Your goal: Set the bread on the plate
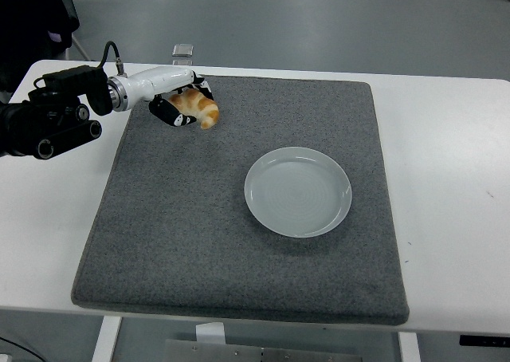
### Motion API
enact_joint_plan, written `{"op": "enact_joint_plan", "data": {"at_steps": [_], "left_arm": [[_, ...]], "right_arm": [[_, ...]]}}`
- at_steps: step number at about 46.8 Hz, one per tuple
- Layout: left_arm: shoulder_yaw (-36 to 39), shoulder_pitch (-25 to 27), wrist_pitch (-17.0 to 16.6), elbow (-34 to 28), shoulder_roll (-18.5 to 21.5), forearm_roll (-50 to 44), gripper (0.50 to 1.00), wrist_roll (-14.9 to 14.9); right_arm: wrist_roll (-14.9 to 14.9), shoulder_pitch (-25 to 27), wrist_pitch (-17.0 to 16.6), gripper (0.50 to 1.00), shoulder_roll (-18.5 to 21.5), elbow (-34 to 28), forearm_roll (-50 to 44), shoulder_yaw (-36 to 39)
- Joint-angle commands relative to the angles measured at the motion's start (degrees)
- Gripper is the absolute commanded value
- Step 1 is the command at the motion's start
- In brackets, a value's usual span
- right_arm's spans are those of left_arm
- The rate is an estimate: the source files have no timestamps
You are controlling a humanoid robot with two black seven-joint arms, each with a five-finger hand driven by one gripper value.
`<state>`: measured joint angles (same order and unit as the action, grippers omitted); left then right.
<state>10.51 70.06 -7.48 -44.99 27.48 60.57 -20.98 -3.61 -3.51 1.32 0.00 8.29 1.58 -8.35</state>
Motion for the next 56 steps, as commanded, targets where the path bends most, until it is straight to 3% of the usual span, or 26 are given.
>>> {"op": "enact_joint_plan", "data": {"at_steps": [1, 10, 19, 36, 56], "left_arm": [[-0.3, 1.6, 0.0, -0.4, 0.4, -0.3, 0.5, -0.5], [-3.0, 6.8, 1.1, -0.4, 2.4, -0.5, 0.5, -0.7], [-3.1, 12.1, 4.7, -0.4, 4.5, -1.2, 0.5, -0.8], [-3.1, 19.2, 8.7, -3.3, 7.3, -1.2, 0.5, -1.5], [-6.0, 23.5, 8.9, -12.3, 8.5, -1.2, 0.5, -2.4]], "right_arm": [[0.0, 0.0, 0.0, 0.93, 0.0, 0.1, 0.0, 0.0], [0.0, 0.0, 0.0, 0.932, 0.0, 0.0, 0.0, 0.0], [0.0, 0.0, 0.0, 0.93, 0.0, 0.0, 0.0, 0.0], [0.0, 0.0, 0.0, 0.93, 0.0, 0.1, 0.0, 0.0], [0.0, 0.0, 0.0, 0.93, 0.0, 0.0, 0.0, 0.0]]}}
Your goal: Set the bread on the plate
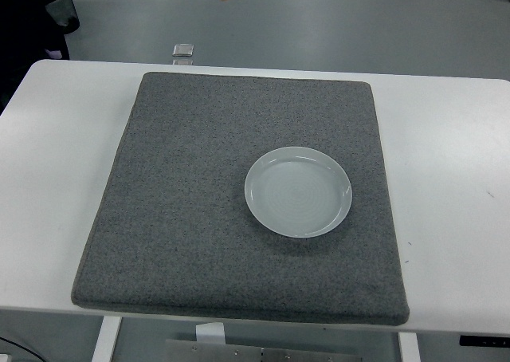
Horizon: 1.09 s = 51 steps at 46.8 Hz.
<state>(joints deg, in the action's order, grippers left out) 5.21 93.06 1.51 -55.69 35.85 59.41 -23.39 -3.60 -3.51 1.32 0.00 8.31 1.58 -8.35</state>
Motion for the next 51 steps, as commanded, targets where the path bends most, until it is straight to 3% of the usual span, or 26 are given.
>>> {"op": "enact_joint_plan", "data": {"at_steps": [1, 21, 31, 51], "left_arm": [[-1.0, 0.7, -0.1, -2.1, 0.1, 0.0, 0.5, 0.0], [-1.5, 3.7, 0.2, -13.5, 0.0, 0.4, 0.5, 0.3], [-1.4, 3.6, 1.8, -18.4, -0.3, 0.9, 0.5, 0.3], [-0.9, 0.7, 3.4, -22.3, -3.9, 5.3, 0.5, 0.3]], "right_arm": [[0.0, 0.0, 0.0, 0.93, 0.0, 0.0, 0.0, 0.0], [0.0, 0.0, 0.0, 0.93, 0.0, 0.0, 0.0, 0.0], [0.0, 0.0, 0.0, 0.932, 0.0, 0.0, 0.0, 0.0], [0.0, 0.0, 0.0, 0.93, 0.0, 0.0, 0.0, 0.0]]}}
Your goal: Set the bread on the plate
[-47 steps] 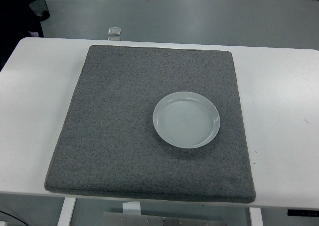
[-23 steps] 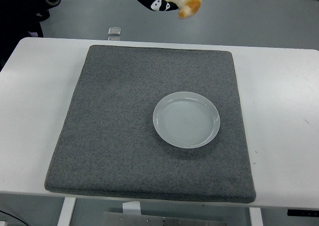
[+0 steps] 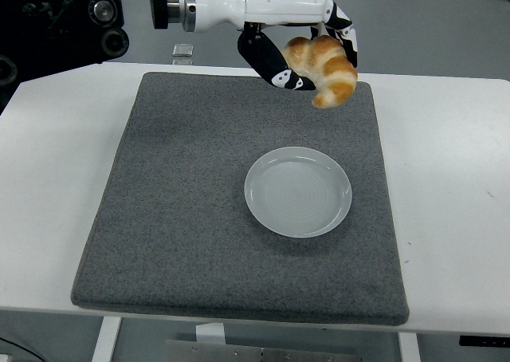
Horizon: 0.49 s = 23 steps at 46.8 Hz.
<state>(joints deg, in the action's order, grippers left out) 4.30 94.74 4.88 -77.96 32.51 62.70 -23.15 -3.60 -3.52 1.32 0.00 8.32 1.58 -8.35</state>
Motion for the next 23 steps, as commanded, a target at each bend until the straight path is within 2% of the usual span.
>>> {"op": "enact_joint_plan", "data": {"at_steps": [1, 23], "left_arm": [[0.0, -1.3, 0.0, 0.2, -0.9, 2.9, 0.5, 0.0], [-0.8, -12.6, -0.8, 6.9, -8.7, 16.9, 0.5, 0.6]], "right_arm": [[0.0, 0.0, 0.0, 0.932, 0.0, -0.1, 0.0, 0.0], [0.0, 0.0, 0.0, 0.93, 0.0, 0.0, 0.0, 0.0]]}}
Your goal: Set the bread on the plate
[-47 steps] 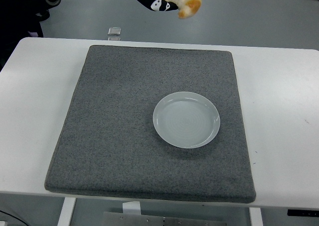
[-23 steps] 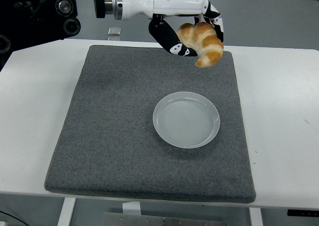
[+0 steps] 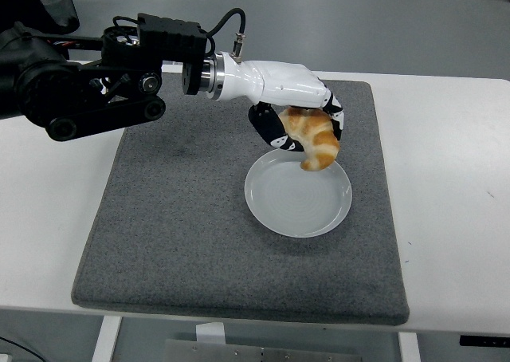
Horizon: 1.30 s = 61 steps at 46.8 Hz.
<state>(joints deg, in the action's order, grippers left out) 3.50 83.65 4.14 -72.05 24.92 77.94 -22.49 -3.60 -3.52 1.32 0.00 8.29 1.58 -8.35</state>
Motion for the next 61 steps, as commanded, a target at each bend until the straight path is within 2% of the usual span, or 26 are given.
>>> {"op": "enact_joint_plan", "data": {"at_steps": [1, 23, 33, 41, 61], "left_arm": [[0.0, -1.9, -0.1, 1.4, -1.4, 2.2, 0.5, 0.0], [0.3, -7.4, -0.4, 5.7, -4.5, 3.5, 0.5, 0.1], [0.7, -8.9, -0.4, 6.9, -4.6, 4.0, 0.5, 0.1], [0.8, -10.4, -0.4, 9.0, -6.8, 5.1, 0.5, 0.0], [0.9, -12.4, -1.2, 9.4, -7.1, 6.0, 0.5, 0.2]], "right_arm": [[0.0, 0.0, 0.0, 0.93, 0.0, 0.1, 0.0, 0.0], [0.0, 0.0, 0.0, 0.93, 0.0, 0.0, 0.0, 0.0], [0.0, 0.0, 0.0, 0.93, 0.0, 0.0, 0.0, 0.0], [0.0, 0.0, 0.0, 0.93, 0.0, 0.1, 0.0, 0.0], [0.0, 0.0, 0.0, 0.93, 0.0, 0.1, 0.0, 0.0]]}}
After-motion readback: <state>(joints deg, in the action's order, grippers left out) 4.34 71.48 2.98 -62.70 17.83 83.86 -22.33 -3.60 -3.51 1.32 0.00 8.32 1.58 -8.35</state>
